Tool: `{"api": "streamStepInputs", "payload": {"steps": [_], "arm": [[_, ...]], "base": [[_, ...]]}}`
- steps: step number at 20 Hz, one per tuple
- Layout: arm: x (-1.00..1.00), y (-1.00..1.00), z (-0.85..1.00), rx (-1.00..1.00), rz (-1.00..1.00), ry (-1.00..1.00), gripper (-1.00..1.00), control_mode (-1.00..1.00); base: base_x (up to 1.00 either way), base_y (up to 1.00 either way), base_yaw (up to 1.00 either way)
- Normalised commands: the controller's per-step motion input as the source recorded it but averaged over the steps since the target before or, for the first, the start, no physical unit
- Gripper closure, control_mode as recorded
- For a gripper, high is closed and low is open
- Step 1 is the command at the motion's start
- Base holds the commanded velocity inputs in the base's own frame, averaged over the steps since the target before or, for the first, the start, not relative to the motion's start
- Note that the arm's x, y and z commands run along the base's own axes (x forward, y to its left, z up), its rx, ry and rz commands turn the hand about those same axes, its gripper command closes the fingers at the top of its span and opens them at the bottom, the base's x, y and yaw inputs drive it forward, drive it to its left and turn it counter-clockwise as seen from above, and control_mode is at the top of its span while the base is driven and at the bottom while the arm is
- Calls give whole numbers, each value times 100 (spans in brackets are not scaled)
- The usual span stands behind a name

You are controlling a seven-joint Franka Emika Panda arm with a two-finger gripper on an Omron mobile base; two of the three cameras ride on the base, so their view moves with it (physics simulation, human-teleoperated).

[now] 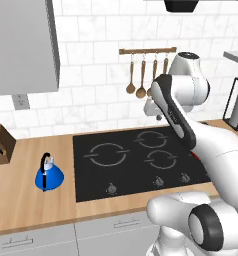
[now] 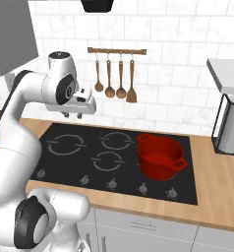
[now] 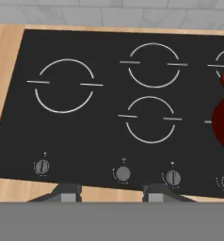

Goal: Pick the kettle from the counter and place it on a stove burner. Then turn the burner on.

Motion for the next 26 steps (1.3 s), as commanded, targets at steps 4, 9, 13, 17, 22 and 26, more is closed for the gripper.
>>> {"api": "streamStepInputs", "payload": {"steps": [4, 9, 13, 17, 22, 26], "arm": [[-24, 45, 0, 0, 1, -4, -100, -100], [-73, 100, 0, 5, 0, -12, -100, -100], [-62, 100, -18, 2, 0, -10, -100, -100], [-38, 100, -36, 0, 0, -3, -100, -100], [-2, 100, -45, -2, 0, 0, -100, -100], [0, 100, -29, -3, 0, 0, -100, -100]], "base": [[0, 0, 0], [0, 0, 0], [0, 0, 0], [0, 0, 0], [0, 0, 0], [0, 0, 0]]}}
